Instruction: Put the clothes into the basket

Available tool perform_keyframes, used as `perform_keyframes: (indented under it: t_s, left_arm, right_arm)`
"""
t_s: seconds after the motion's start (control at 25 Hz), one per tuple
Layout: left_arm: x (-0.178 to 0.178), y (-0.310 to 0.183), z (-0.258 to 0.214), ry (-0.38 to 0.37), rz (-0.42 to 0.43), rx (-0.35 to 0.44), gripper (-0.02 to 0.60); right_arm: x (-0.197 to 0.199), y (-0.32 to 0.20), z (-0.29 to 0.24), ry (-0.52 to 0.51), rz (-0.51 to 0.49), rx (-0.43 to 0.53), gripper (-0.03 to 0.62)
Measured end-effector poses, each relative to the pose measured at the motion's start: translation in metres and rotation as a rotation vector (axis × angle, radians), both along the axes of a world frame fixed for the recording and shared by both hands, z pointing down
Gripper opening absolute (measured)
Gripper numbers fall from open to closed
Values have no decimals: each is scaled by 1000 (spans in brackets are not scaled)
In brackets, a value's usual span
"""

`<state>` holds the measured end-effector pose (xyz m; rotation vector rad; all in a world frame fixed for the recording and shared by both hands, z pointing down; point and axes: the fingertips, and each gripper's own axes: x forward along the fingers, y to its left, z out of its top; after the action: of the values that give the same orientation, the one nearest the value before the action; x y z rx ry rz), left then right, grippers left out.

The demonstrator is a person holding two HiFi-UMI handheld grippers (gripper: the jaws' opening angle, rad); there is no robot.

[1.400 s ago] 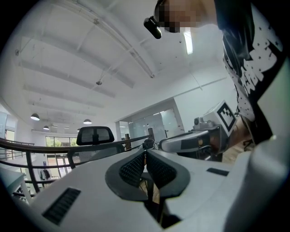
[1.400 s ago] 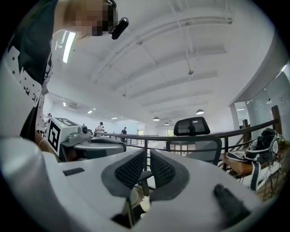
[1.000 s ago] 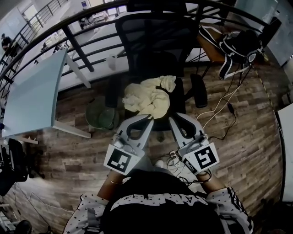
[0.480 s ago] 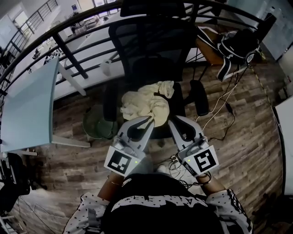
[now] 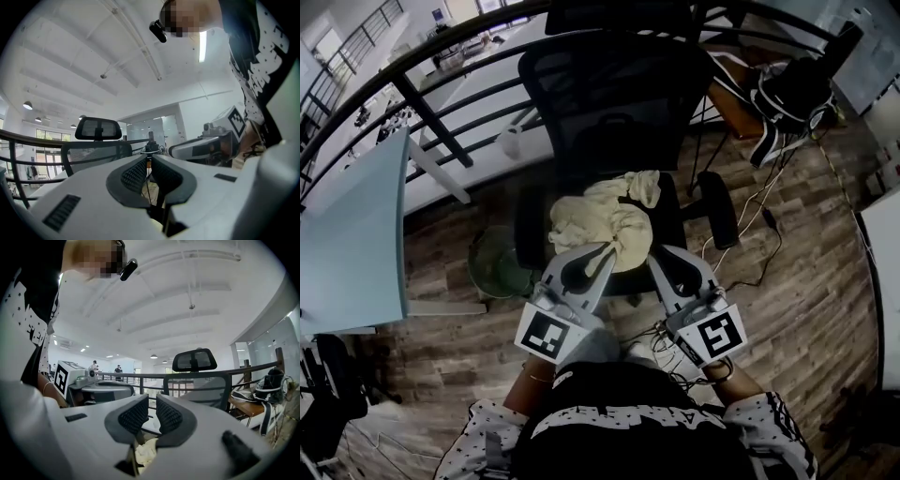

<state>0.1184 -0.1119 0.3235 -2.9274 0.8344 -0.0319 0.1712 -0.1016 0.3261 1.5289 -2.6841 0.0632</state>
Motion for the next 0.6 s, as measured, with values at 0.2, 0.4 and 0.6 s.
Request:
perform_keyframes:
  t_s: [0.2,0.4,0.6]
  left_arm:
    - [-13,-20,13,0,24,-5,17]
    - [-25,-36,28,8,-10,-31,17]
    - [-20,-38,44,-22,22,-7,17]
  right_arm:
    - [-13,-19,8,19,19,0,32]
    - [-18,-22,22,56,28,0,32]
    - [-7,-22,33,53,43,-13,34]
